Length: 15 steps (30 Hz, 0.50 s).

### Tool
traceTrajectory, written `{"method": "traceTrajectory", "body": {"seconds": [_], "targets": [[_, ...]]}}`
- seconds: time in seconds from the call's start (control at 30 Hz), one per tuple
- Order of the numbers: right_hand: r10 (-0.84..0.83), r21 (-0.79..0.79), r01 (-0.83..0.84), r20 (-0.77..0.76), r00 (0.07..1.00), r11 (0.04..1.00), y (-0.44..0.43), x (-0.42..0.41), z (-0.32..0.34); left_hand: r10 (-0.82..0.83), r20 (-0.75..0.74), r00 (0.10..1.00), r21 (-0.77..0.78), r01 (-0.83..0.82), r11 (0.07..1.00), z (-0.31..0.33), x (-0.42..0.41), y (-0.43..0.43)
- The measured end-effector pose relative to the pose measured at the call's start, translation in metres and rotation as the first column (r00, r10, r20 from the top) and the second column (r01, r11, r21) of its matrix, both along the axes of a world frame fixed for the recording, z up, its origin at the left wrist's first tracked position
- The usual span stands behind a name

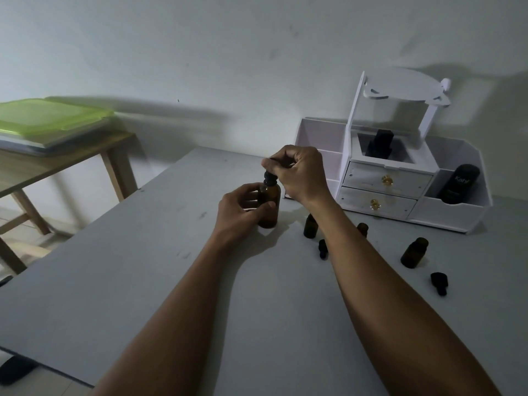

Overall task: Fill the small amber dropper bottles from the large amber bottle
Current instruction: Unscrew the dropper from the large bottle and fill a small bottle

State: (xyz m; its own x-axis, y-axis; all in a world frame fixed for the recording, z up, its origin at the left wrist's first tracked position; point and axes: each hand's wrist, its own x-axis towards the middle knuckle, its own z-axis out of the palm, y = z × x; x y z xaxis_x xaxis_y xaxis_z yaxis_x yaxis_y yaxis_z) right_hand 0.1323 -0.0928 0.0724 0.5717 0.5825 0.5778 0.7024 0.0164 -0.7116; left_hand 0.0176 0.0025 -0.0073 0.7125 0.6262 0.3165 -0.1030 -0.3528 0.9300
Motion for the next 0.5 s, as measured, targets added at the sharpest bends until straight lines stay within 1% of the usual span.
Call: {"method": "traceTrajectory", "body": {"seconds": [0.17,0.3,0.37,0.43,0.5], "targets": [[0.003,0.088,-0.001,-0.032,0.999,0.996,-0.005,-0.005,0.018,0.000,-0.003,1.000,-0.006,0.000,1.000,0.002,0.000,-0.001],[0.006,0.158,-0.004,-0.011,1.000,0.987,-0.012,-0.006,0.041,0.022,-0.004,1.000,-0.011,-0.022,1.000,0.003,-0.001,-0.003],[0.006,0.200,-0.004,-0.007,1.000,0.980,-0.017,-0.004,0.055,0.087,0.032,0.996,0.045,-0.089,0.995,0.006,-0.002,-0.007],[-0.010,0.243,0.008,0.008,1.000,0.970,-0.024,-0.002,0.068,0.200,0.129,0.971,0.098,-0.213,0.972,0.013,-0.003,-0.014],[-0.016,0.301,0.018,-0.007,1.000,0.953,-0.032,0.002,0.077,0.302,0.242,0.922,0.145,-0.342,0.929,0.021,-0.003,-0.022]]}}
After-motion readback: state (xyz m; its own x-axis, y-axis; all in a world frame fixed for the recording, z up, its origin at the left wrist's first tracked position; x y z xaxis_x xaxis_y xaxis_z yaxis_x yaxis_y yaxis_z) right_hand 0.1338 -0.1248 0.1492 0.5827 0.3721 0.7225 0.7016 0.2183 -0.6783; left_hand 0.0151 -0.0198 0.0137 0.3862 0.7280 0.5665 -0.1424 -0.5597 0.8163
